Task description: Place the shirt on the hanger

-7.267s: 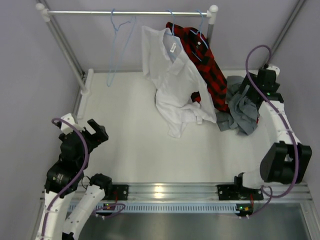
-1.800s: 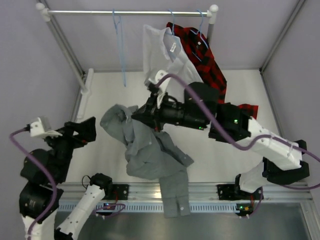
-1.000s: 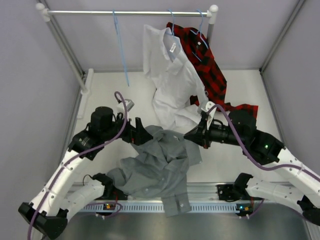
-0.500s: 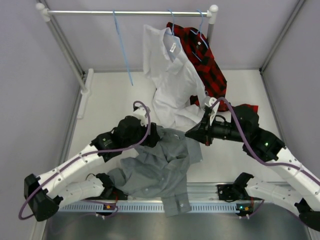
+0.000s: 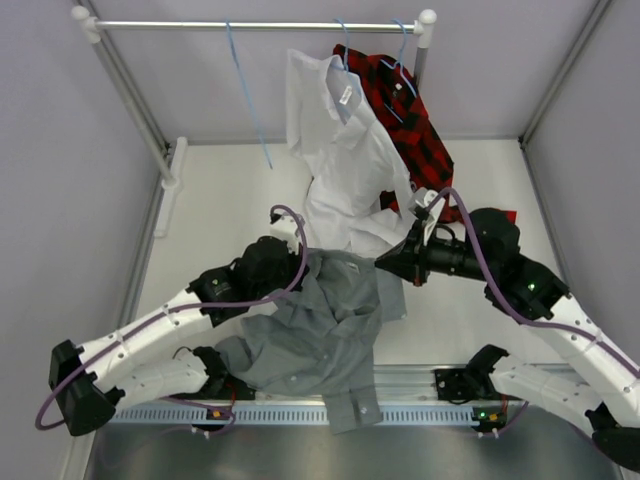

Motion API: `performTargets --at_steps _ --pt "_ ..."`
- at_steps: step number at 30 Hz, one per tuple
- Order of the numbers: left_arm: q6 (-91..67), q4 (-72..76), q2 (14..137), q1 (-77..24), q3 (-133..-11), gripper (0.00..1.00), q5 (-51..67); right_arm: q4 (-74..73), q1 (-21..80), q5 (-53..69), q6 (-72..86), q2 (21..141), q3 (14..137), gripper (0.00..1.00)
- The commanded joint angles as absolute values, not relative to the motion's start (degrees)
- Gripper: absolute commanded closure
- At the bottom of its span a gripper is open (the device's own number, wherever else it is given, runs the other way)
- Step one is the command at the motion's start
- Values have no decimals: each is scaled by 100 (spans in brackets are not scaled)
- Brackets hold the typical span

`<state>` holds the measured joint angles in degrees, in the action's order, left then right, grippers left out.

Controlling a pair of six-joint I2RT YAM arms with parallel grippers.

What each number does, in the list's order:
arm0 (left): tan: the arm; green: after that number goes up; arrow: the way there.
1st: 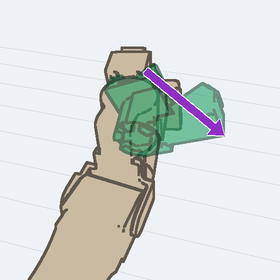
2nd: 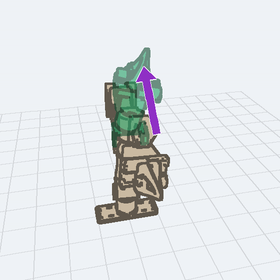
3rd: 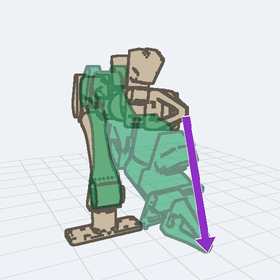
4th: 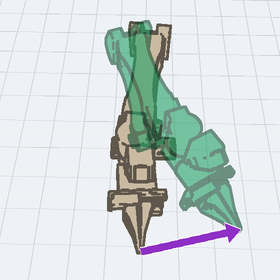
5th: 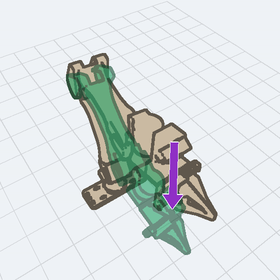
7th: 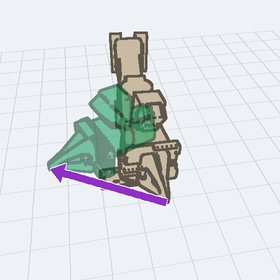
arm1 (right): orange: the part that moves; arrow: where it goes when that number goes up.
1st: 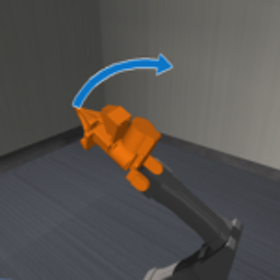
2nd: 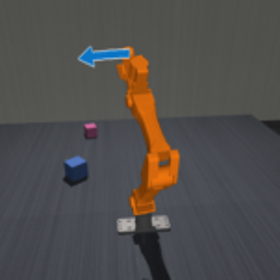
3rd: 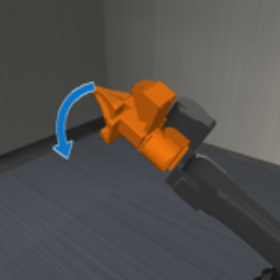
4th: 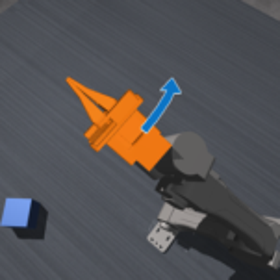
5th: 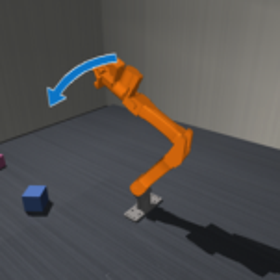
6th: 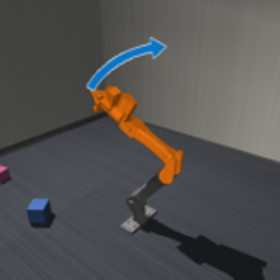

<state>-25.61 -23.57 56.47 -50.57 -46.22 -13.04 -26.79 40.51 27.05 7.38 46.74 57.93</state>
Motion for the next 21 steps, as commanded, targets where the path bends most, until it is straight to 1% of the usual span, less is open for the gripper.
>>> performTargets --at_steps 1,3,5,6,7,8,9,10,11,12,13,15,16,17,18,19,20,21 --pt "-2680 -2100 5406 -5071 -4675 100 -1739 -2242 3929 2384 896 4790 5696 100" --pt "-2847 -2284 5309 -5071 -4938 100 -2020 -2136 3937 2338 1080 4956 5652 100" --pt "-3066 -2905 5256 -5071 -5272 100 -2713 -1777 3929 2688 1230 5245 5669 100" --pt "-3172 -3196 5195 -5071 -5726 100 -3055 -1671 3955 2776 1387 5369 5730 100" --pt "-3303 -3504 5160 -5071 -5983 100 -3798 -1557 3999 2760 1450 5509 5948 100" --pt "-3540 -4072 5116 -5071 -6255 100 -4136 -1512 4121 2699 1494 5763 6081 100" --pt "-3559 -4252 4985 -5071 -6736 100 -4375 -1451 4192 2637 1546 5879 6204 100" --pt "-3551 -4384 4931 -5071 -6976 100 -4734 -1311 4262 2611 1564 5993 6457 100" --pt "-3420 -4586 4887 -5071 -7231 100 -4833 -1214 4385 2593 1573 6151 6599 100" --pt "-3288 -4649 4922 -5071 -7825 100 -4869 -1195 4412 2445 1591 6196 6757 100" --pt "-3096 -4693 4983 -5071 -8153 100 -4852 -1187 4438 2322 1600 6231 7098 100" --pt "-2428 -4676 5254 -5071 -8795 100 -4405 -1134 4491 2119 1591 6205 7469 100" --pt "-2156 -4693 5386 -5071 -9537 100 -4247 -1142 4500 1979 1565 6188 7888 100" --pt "-1675 -4693 5518 -5071 -9910 100 -3888 -1195 4517 1943 1530 6144 8136 100" --pt "-1479 -4685 5746 -5071 -10262 100 -3719 -1230 4518 1916 1434 6109 8356 100" --pt "-1303 -4685 5835 -5071 -10596 100 -3561 -1291 4518 1907 1389 6091 8854 100" --pt "-953 -4676 6045 -5071 -11261 100 -3394 -1379 4518 1899 1328 6082 9138 100" --pt "-810 -4684 6143 -5071 -11563 100 -3018 -1597 4526 1916 1258 6099 9376 100"
